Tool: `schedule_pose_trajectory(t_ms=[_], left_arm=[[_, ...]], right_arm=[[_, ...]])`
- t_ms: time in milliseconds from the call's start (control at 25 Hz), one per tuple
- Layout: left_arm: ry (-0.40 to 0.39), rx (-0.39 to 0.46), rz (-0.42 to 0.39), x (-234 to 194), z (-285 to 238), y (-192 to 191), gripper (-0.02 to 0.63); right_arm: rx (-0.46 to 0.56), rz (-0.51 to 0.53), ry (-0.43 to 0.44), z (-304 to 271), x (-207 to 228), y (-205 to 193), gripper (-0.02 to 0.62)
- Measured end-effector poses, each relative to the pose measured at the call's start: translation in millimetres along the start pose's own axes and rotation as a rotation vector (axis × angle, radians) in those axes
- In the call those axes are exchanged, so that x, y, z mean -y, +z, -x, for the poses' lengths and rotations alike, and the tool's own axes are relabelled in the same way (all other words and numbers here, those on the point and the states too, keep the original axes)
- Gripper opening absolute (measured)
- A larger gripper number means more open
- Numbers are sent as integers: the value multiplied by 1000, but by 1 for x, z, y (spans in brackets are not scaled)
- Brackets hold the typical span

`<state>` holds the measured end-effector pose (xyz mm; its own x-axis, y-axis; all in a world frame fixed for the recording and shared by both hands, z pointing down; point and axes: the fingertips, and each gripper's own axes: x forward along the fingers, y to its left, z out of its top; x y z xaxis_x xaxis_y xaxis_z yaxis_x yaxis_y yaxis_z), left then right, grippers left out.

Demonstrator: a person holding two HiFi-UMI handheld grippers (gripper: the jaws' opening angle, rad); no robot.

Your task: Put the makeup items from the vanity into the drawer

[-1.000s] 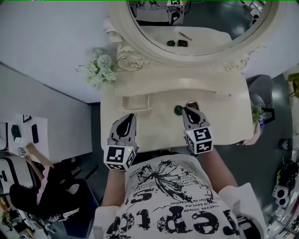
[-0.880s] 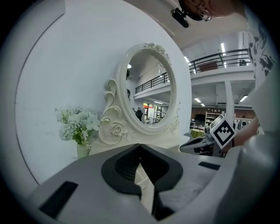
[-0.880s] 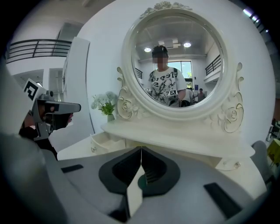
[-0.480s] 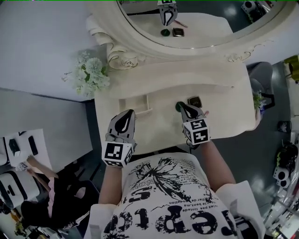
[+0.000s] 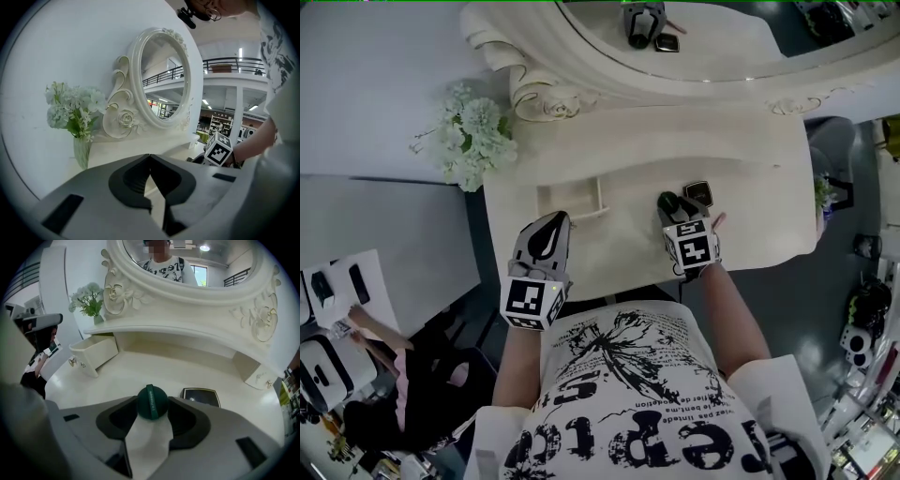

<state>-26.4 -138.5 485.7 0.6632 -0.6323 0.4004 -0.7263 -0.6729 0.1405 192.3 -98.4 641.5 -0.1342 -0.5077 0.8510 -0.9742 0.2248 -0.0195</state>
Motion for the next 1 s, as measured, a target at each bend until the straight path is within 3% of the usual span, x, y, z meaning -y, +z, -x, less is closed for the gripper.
schedule_pose_trajectory(t_ms=[240,320,360,400,680,1000], left_arm=[[4,-9,5,-3,0,-2,19],[4,-9,4,-3,1,-1,20],[4,-9,3,-3,1,0,19],[4,-9,2,-3,1,0,20],[11,8,-4,-7,8,7,20],[49,64,-8,-21,33,21,20]], right_arm=[[-19,-32,21,-2,0,-2,184],[-26,-20,29,-2,-3,-3,134],[-30,-12,30,-3,-5,-3,64],[-34,-1,29,-2,-6,-3,55],[8,13,27,12,-10,10,52],[169,70,100,42,-54,80,52]])
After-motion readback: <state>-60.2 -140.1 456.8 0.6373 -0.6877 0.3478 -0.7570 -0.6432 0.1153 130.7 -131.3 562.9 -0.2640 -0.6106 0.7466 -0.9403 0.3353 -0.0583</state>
